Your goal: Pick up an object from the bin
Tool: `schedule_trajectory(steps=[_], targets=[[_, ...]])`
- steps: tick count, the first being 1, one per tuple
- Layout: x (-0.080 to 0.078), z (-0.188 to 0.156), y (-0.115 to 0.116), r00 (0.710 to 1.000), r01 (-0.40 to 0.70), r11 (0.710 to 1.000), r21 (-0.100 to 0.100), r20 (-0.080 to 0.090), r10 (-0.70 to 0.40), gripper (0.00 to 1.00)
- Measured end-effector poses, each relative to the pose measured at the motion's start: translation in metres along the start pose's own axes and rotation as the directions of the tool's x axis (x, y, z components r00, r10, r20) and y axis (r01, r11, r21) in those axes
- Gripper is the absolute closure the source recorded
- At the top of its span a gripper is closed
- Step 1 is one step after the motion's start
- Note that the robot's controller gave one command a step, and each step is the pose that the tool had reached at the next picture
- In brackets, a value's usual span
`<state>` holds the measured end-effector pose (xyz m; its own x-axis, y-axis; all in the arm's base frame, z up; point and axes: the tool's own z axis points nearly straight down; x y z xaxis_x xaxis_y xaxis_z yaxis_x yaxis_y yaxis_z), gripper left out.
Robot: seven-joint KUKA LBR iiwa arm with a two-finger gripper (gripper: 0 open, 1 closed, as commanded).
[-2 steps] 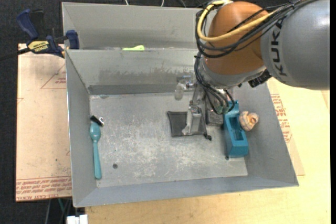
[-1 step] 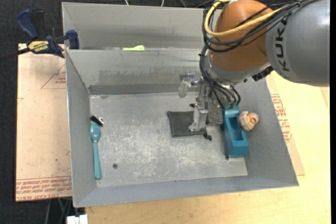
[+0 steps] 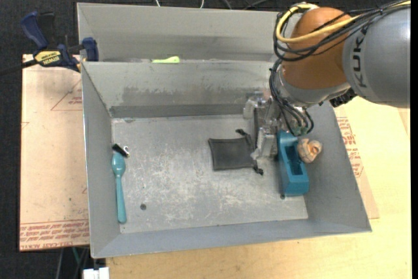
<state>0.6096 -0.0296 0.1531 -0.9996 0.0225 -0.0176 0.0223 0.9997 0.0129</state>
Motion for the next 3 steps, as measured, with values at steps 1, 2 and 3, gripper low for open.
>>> schedule_trajectory(steps=[1,2,3], targets=[[0.004,0.014,0.011,0.997,0.073,0.997,-0.001,0.001,-0.073,0.00],[0.004,0.062,-0.027,0.999,0.054,0.999,0.000,0.004,-0.054,0.00],[0.003,0.079,-0.012,0.989,-0.146,0.989,-0.005,0.017,0.146,1.00]])
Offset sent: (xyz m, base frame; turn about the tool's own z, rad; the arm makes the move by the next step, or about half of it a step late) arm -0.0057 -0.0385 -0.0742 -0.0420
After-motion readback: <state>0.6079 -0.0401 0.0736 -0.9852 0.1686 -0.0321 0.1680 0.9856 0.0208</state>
